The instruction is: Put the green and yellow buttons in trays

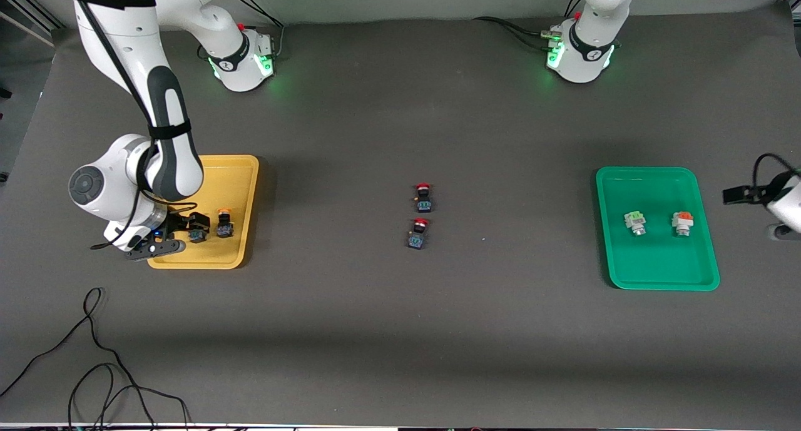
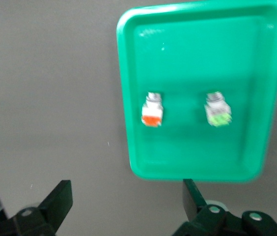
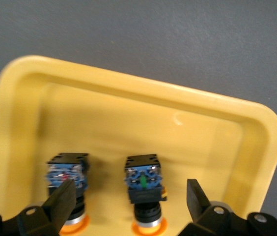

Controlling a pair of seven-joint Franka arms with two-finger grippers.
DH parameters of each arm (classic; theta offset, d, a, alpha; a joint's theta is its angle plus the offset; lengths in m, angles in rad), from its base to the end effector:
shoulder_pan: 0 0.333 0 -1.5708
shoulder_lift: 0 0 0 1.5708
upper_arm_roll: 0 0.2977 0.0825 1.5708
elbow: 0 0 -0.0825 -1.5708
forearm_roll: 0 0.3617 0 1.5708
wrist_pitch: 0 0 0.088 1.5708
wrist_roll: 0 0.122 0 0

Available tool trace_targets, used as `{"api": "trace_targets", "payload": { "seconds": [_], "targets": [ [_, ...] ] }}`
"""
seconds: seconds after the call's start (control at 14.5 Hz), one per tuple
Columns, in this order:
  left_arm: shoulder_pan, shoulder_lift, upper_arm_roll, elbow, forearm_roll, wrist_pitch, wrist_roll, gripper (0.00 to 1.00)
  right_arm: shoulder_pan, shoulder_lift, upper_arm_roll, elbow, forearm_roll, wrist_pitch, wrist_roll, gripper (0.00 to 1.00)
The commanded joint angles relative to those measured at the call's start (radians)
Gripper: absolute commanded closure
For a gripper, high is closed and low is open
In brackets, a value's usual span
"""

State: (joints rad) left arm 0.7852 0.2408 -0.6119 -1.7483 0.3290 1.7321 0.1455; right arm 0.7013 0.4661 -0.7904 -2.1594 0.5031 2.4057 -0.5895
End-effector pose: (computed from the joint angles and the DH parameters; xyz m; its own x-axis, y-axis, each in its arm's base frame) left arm 0.5499 0.1508 0.4144 0.9713 -0.0429 -0.2339 -0.0762 -0.9878 -0.1356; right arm 0.5363 -0.0469 0.2208 0.9869 0.1596 -0.0257 0.1594 -0.9872 -0.0098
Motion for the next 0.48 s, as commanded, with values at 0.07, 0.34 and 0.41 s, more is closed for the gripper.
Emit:
{"api": "trace_targets", "payload": {
  "seconds": [0.07, 0.34, 0.41],
  "targets": [
    [-0.004, -0.027, -0.025, 0.157, -0.125, -0.213, 0.019, 0.0, 0.021, -0.118, -0.03, 0.091, 0.0, -0.222, 0.155, 0.0],
    [-0.064, -0.139, -0.008, 0.182, -0.238, -0.269, 0.019, 0.0, 0.047, -0.202, -0.061, 0.217, -0.131, -0.425, 0.373, 0.0],
    [-0.122, -0.164, 0.044, 0.181, -0.257, -0.27, 0.013, 0.0, 0.047, -0.21, -0.062, 0.257, -0.146, -0.492, 0.405, 0.0]
  ]
}}
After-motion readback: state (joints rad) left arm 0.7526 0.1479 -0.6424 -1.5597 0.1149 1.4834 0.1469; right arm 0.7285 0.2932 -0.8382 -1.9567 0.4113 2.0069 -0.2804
